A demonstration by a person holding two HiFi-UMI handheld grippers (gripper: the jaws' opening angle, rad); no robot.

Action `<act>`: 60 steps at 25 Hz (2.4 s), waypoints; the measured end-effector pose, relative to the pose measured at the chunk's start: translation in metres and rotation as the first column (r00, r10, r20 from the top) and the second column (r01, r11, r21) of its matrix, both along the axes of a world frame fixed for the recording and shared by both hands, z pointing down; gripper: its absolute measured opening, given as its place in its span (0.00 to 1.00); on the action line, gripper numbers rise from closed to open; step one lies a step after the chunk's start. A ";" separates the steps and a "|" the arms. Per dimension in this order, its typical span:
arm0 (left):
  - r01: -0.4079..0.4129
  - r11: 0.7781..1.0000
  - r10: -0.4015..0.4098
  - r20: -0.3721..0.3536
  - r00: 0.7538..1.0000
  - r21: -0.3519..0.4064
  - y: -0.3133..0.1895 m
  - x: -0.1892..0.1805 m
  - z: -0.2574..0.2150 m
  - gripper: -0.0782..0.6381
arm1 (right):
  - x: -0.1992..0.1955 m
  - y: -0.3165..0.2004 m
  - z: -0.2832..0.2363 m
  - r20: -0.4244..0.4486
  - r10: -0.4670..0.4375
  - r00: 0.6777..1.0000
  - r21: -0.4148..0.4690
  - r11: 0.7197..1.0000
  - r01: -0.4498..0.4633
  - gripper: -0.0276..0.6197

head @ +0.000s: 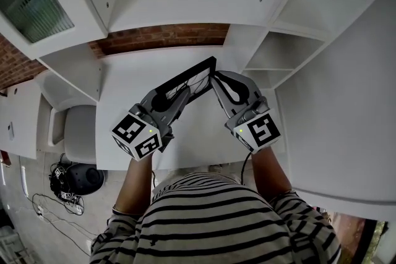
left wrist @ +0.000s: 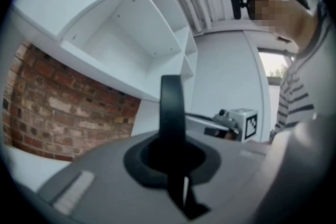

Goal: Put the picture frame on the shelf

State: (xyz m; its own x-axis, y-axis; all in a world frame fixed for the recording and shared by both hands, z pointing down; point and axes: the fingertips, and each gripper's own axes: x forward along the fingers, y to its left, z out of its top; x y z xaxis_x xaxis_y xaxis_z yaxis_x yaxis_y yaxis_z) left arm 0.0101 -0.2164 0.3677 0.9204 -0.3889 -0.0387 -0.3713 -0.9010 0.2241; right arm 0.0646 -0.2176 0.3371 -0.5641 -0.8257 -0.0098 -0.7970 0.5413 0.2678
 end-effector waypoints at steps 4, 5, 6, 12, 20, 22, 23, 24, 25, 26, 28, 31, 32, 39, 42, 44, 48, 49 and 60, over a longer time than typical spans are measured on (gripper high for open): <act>-0.030 0.999 0.032 0.065 0.997 -0.036 -0.003 0.005 0.005 0.13 | -0.008 0.003 -0.021 -0.103 -0.006 0.995 0.074 0.997 0.013 0.06; -0.038 0.998 0.041 0.079 0.996 -0.041 -0.003 0.006 0.006 0.13 | -0.011 0.004 -0.022 -0.162 -0.008 0.987 0.084 0.996 0.022 0.06; -0.045 0.998 0.049 0.092 0.995 -0.045 -0.003 0.007 0.007 0.13 | -0.013 0.005 -0.022 -0.231 -0.008 0.973 0.086 0.996 0.028 0.06; -0.066 0.995 0.074 0.126 0.989 -0.068 -0.003 0.011 0.005 0.13 | -0.034 0.007 -0.020 -0.525 0.027 0.851 0.166 0.983 0.071 0.06; -0.056 0.996 0.067 0.168 0.983 -0.068 -0.005 0.009 0.000 0.13 | -0.049 0.002 -0.006 -0.778 0.081 0.623 0.214 0.967 0.141 0.16; -0.055 0.996 0.065 0.168 0.984 -0.065 -0.005 0.008 -0.001 0.13 | -0.051 0.001 -0.006 -0.804 0.085 0.589 0.216 0.964 0.156 0.17; -0.054 0.996 0.064 0.166 0.984 -0.064 -0.005 0.008 -0.001 0.13 | -0.052 0.001 -0.006 -0.813 0.088 0.575 0.219 0.962 0.163 0.17; -0.054 0.996 0.064 0.163 0.984 -0.064 -0.004 0.008 -0.002 0.13 | -0.052 0.001 -0.007 -0.821 0.092 0.563 0.222 0.961 0.167 0.17; -0.054 0.996 0.064 0.160 0.985 -0.064 -0.004 0.007 -0.003 0.13 | -0.052 0.001 -0.008 -0.827 0.096 0.554 0.225 0.959 0.170 0.17; -0.055 0.996 0.064 0.157 0.986 -0.064 -0.003 0.007 -0.003 0.13 | -0.053 0.000 -0.008 -0.832 0.101 0.546 0.228 0.959 0.171 0.17; -0.054 0.997 0.063 0.152 0.986 -0.062 -0.004 0.007 -0.004 0.13 | -0.054 -0.002 -0.008 -0.840 0.111 0.532 0.234 0.957 0.170 0.17; -0.056 0.997 0.064 0.146 0.987 -0.060 -0.005 0.006 -0.005 0.13 | -0.056 -0.005 -0.009 -0.845 0.121 0.520 0.238 0.957 0.164 0.17; -0.058 0.997 0.066 0.147 0.987 -0.059 -0.004 0.005 -0.006 0.13 | -0.057 -0.004 -0.009 -0.848 0.119 0.516 0.235 0.958 0.166 0.17; -0.073 0.997 0.071 0.207 0.976 0.001 0.004 0.007 -0.011 0.16 | -0.059 -0.001 -0.010 -0.881 0.104 0.462 0.211 0.959 0.187 0.15; -0.086 0.996 0.075 0.236 0.969 0.035 0.008 0.006 -0.014 0.16 | -0.060 0.003 -0.013 -0.881 0.102 0.462 0.211 0.959 0.190 0.14; -0.095 0.994 0.078 0.249 0.965 0.054 0.011 0.005 -0.018 0.16 | -0.061 0.006 -0.016 -0.876 0.103 0.470 0.215 0.958 0.191 0.14; -0.094 0.990 0.061 0.288 0.956 0.102 0.014 0.003 -0.024 0.16 | -0.063 0.010 -0.023 -0.873 0.101 0.477 0.212 0.959 0.186 0.14; -0.092 0.989 0.053 0.302 0.952 0.116 0.015 0.002 -0.025 0.16 | -0.064 0.010 -0.024 -0.875 0.096 0.474 0.204 0.962 0.184 0.14; -0.082 0.979 0.013 0.336 0.942 0.189 0.018 0.000 -0.033 0.18 | -0.068 0.012 -0.031 -0.885 0.106 0.453 0.194 0.969 0.152 0.14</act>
State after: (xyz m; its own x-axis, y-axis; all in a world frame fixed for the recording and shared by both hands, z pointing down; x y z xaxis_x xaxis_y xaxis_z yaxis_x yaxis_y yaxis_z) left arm 0.0104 -0.1986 0.3348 0.9112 -0.3603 0.1999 -0.3494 -0.9328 -0.0887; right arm -0.0034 -0.2055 0.3059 -0.3896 -0.8579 0.3348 -0.0430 0.3801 0.9239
